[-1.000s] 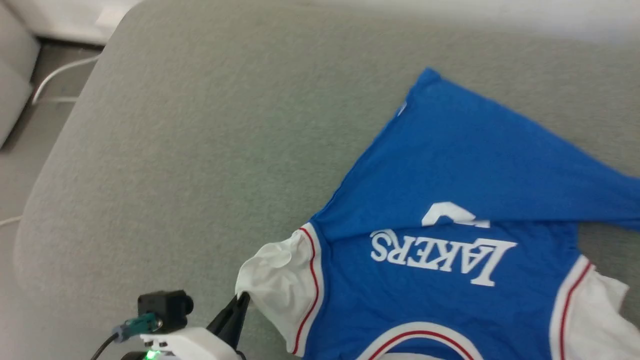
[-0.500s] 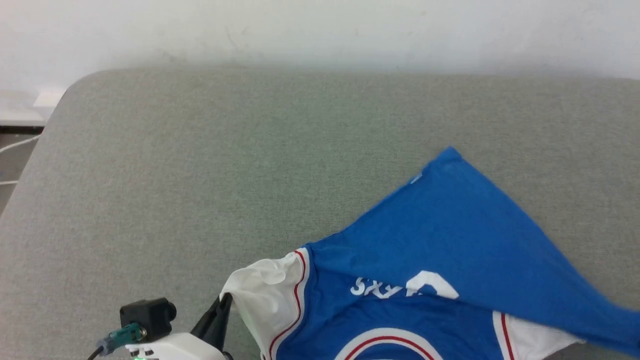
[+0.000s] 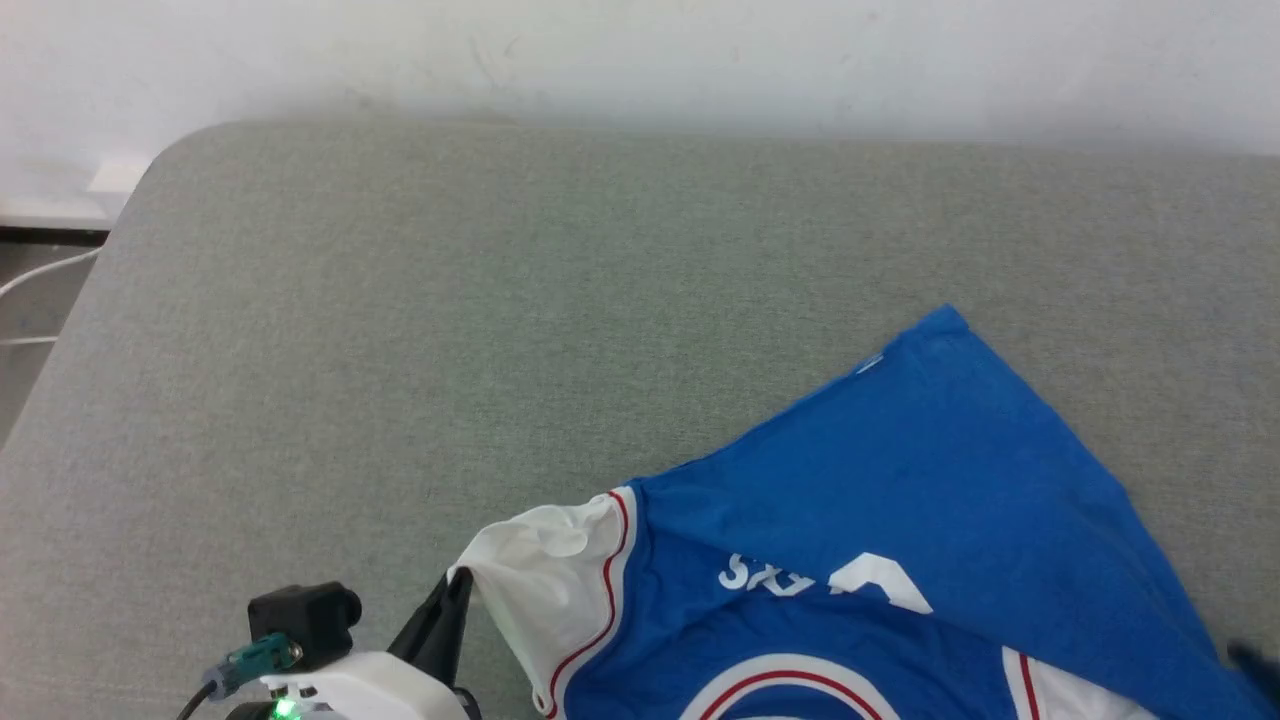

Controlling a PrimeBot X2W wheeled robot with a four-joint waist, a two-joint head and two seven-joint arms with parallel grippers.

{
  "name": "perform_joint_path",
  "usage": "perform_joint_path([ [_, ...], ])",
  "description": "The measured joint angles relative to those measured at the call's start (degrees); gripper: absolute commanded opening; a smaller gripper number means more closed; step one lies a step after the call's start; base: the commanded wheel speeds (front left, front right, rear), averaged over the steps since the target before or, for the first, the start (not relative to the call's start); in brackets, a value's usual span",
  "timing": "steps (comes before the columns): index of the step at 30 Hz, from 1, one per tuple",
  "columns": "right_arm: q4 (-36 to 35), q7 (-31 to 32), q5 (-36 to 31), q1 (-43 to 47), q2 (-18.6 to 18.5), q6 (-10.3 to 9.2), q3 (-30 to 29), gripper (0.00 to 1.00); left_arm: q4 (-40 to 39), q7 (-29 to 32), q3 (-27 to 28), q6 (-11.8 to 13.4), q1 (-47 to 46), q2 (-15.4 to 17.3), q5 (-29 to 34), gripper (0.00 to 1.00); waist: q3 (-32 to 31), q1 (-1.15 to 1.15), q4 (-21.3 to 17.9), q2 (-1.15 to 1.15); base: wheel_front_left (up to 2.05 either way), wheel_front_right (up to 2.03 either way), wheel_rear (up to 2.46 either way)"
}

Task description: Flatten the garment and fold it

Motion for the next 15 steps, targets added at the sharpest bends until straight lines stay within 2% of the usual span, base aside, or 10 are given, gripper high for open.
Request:
perform_joint_path([
  [4,-3.3,0.5,0.8,-7.0,-2.0,0.0,2.5,1.0,-1.1,-0.3,-0.7,-0.1,-0.9,-0.2,0.8,0.0,1.1,0.0,1.1,0.0,0.0,0.0,0.0],
  [9,-4.2,1.2,1.1,-18.3,-4.2,0.0,9.1,1.0,-2.6,-0.5,-2.1,-0.6,-3.6,-1.3,2.0,0.0,3.6,0.0,2.8,0.0,0.0,0.0,0.0],
  [15,3.0,2.1,0.2,-31.7,-6.2,0.0,17.8,1.0,-3.1,-0.9,-4.3,-1.6,-6.7,-3.2,3.5,0.0,7.6,0.01,5.8,0.0,0.0,0.0,0.0],
])
